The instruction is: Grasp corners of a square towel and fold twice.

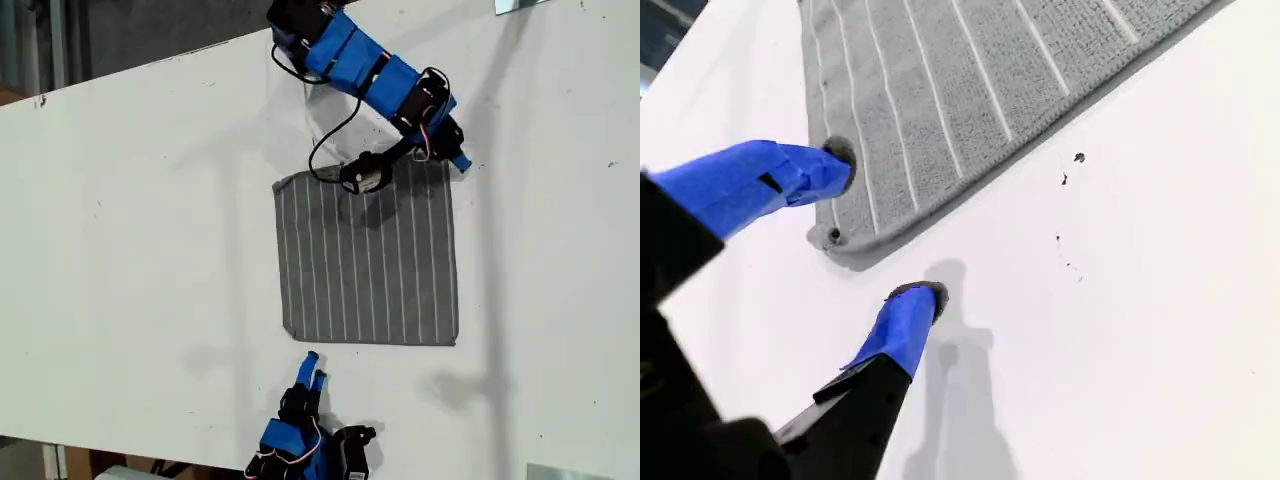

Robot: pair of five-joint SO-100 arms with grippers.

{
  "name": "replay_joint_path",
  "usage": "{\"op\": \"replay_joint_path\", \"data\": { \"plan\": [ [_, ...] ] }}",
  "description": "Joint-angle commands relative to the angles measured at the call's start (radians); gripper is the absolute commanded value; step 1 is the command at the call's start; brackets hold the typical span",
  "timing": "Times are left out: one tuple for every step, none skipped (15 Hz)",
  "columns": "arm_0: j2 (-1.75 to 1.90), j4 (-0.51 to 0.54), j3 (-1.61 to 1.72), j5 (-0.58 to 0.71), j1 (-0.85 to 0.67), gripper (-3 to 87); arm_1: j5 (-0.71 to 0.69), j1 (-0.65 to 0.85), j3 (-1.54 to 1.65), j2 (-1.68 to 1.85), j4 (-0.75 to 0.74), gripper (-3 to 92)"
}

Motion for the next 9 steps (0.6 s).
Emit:
{"op": "replay_joint_path", "data": {
  "plan": [
    [0.002,-0.018,0.005,0.005,0.015,24.1,-0.086,0.069,-0.032,0.014,-0.009,28.8],
    [0.002,-0.018,0.005,-0.003,0.02,23.9,-0.117,0.098,-0.032,0.023,0.011,28.9],
    [0.002,-0.018,0.005,-0.005,0.021,23.8,-0.149,0.121,-0.031,0.029,0.025,29.4],
    [0.002,-0.018,0.005,0.0,0.021,23.7,-0.167,0.138,-0.025,0.032,0.031,29.6],
    [0.002,-0.018,0.005,0.008,0.029,23.7,-0.169,0.143,-0.005,0.043,0.035,29.6],
    [0.002,-0.018,0.005,0.009,0.041,23.7,-0.161,0.146,0.043,0.072,0.032,29.6],
    [0.003,-0.018,0.005,-0.005,0.061,23.6,-0.149,0.152,0.11,0.106,-0.005,28.7],
    [-0.008,-0.015,0.003,-0.097,0.081,22.6,-0.132,0.16,0.149,0.114,-0.034,14.4],
    [0.006,-0.014,0.003,-0.173,0.121,21.5,-0.121,0.167,0.16,0.106,-0.049,-0.1]
  ]
}}
